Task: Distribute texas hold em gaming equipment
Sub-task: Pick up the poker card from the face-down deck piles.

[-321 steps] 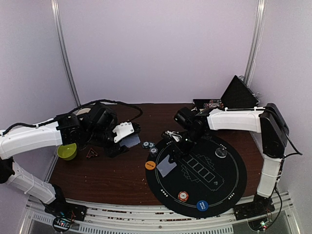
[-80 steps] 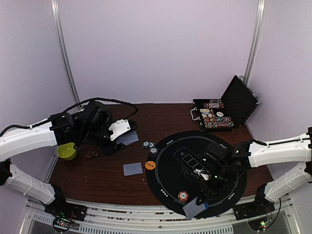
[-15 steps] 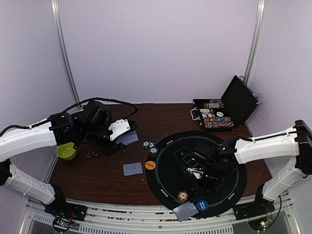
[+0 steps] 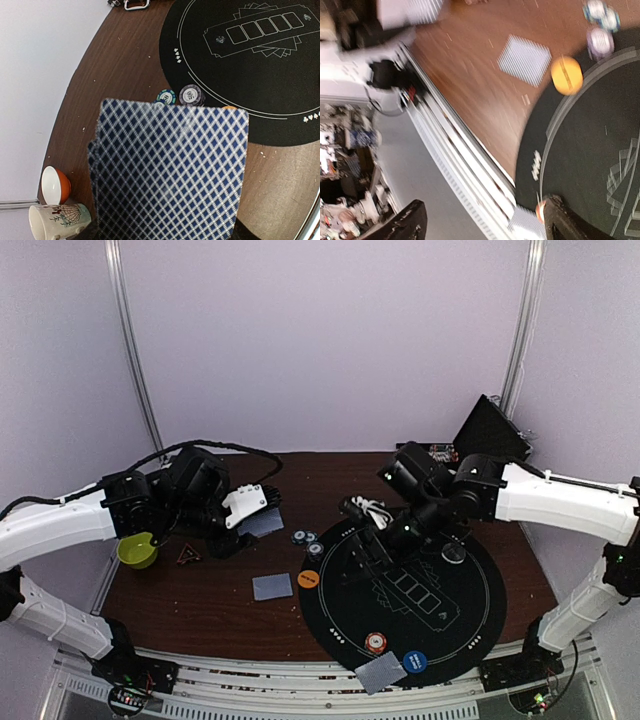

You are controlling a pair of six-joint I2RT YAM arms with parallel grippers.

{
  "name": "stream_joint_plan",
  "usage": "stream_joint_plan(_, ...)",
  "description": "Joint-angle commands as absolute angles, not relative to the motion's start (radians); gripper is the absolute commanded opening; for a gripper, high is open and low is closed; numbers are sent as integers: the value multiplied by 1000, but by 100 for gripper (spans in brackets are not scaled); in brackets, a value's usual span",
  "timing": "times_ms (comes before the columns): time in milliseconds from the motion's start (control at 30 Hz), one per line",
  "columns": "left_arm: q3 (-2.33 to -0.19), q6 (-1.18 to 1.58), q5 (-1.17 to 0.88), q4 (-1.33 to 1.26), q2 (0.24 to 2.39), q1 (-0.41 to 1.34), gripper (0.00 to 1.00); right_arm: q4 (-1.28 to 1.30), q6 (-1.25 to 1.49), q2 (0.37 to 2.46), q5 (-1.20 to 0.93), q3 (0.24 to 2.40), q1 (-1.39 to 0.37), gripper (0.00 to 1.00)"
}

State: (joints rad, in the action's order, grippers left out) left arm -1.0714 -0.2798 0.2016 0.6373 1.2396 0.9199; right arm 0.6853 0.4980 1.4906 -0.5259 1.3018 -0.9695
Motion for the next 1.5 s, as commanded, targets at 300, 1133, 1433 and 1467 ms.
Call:
stream_joint_plan(300,-1106,-295,189,603,1223,919,61,59,614,1864,-636,1589,-904,99)
stream_joint_plan(1133,-1091,-289,212,604,1225,920,60,314,466,1911,-596,1703,-904,7)
stream_joint_plan(1433,-1091,-289,213,603,1229,919,60,534,372,1903,-514,1829,-900,0)
stream_joint_plan(1467,-1090,-290,214,603,1229,919,60,565,355,1900,-507,1848,-898,0)
